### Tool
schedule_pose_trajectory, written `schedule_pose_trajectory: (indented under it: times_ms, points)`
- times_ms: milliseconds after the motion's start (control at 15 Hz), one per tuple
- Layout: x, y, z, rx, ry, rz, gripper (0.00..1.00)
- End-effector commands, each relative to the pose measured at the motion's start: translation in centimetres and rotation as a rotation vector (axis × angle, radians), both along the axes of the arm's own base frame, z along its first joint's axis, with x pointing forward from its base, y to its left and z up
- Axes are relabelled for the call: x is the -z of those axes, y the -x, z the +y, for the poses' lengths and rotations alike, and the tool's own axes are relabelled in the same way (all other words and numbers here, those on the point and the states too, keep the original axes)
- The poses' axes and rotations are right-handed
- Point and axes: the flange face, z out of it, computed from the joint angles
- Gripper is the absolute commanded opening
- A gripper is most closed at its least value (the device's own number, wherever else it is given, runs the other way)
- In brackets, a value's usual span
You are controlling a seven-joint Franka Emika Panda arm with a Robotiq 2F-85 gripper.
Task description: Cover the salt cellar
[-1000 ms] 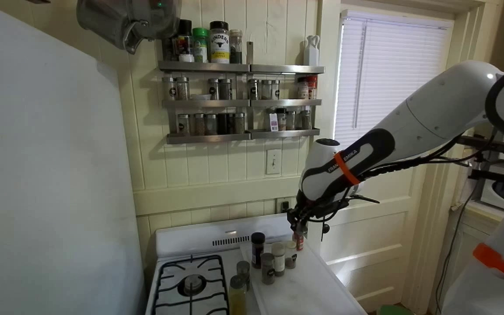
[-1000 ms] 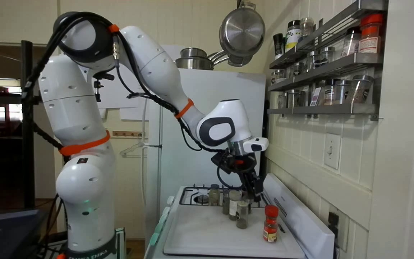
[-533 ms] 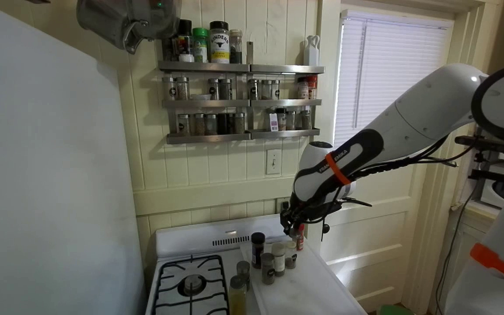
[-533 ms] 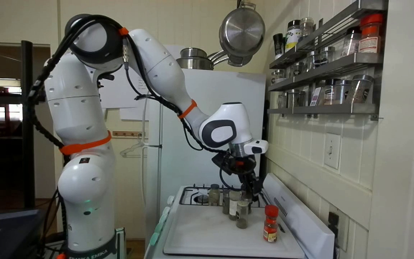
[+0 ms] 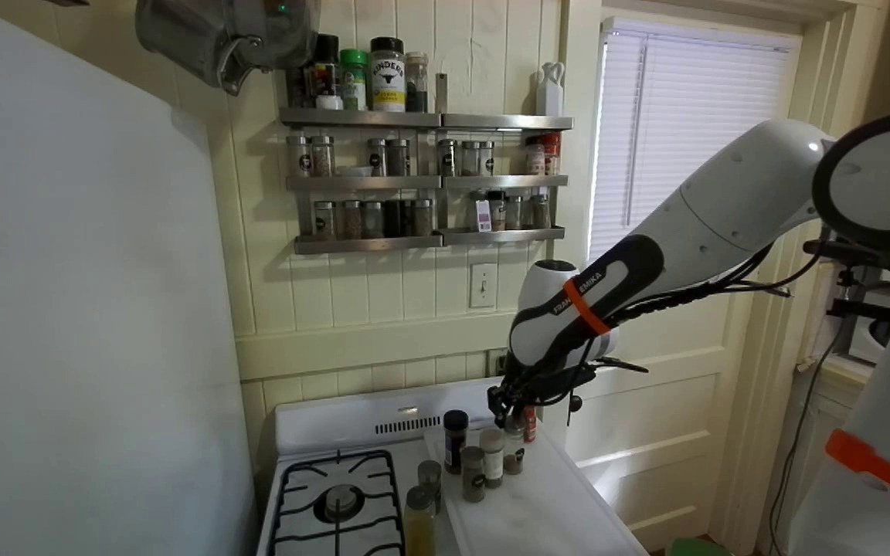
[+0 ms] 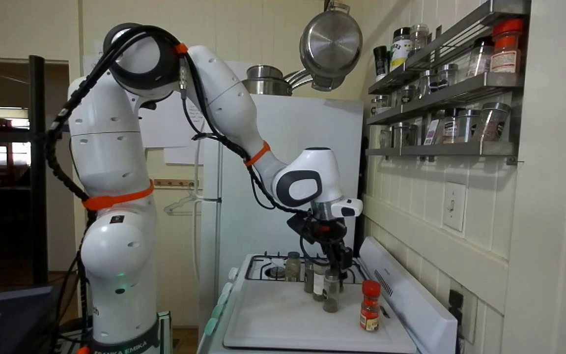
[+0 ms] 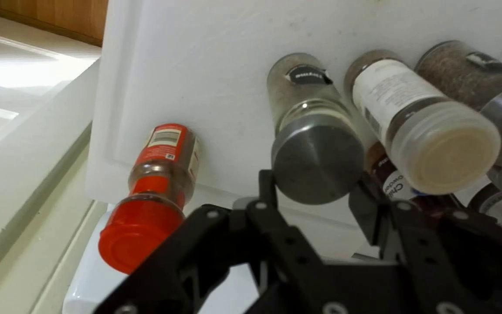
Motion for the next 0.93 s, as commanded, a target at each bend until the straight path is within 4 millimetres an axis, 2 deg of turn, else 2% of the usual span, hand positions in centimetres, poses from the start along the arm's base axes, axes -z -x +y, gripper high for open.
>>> schedule_pose_trajectory:
  times_ms: [0, 867]
  points:
    - [0.29, -0.3, 0.45, -0.016, -0.01, 0.011, 0.21]
    - [0.86, -0.49, 0.54, -0.027, -0.008, 0.022, 0.21]
